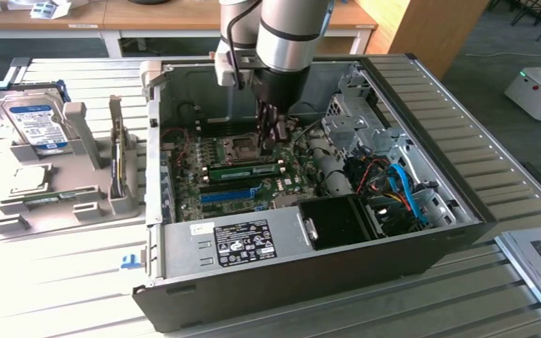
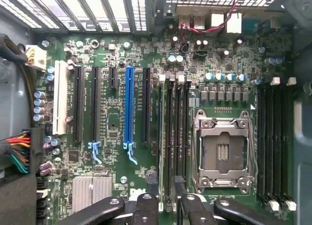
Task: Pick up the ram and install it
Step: 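Insert the ram into the slot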
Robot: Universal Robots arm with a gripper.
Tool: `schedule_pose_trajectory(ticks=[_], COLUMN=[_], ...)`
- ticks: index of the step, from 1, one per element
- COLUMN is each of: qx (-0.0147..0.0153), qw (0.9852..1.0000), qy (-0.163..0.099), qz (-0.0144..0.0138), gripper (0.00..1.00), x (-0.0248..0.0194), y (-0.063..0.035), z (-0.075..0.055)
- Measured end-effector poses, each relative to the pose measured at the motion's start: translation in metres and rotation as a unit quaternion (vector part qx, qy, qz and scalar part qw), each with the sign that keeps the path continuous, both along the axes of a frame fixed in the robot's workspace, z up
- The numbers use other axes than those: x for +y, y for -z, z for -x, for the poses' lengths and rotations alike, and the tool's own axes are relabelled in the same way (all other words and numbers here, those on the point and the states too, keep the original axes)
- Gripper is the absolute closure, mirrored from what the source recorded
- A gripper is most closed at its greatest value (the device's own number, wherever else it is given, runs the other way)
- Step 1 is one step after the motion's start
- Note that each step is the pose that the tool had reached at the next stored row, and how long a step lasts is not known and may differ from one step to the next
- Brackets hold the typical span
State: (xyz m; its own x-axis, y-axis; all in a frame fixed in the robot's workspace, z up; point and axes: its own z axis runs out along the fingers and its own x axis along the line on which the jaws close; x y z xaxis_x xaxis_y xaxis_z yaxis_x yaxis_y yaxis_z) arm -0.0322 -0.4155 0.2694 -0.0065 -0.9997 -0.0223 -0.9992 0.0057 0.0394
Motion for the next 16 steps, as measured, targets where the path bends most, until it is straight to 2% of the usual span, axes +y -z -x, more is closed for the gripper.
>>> schedule_pose_trajectory(ticks=[16], qx=[0.0000], qw=[1.0000], qy=[0.000], qz=[0.0000], gripper=[0.75], x=[0.0000], y=[-0.0228], z=[-0.001])
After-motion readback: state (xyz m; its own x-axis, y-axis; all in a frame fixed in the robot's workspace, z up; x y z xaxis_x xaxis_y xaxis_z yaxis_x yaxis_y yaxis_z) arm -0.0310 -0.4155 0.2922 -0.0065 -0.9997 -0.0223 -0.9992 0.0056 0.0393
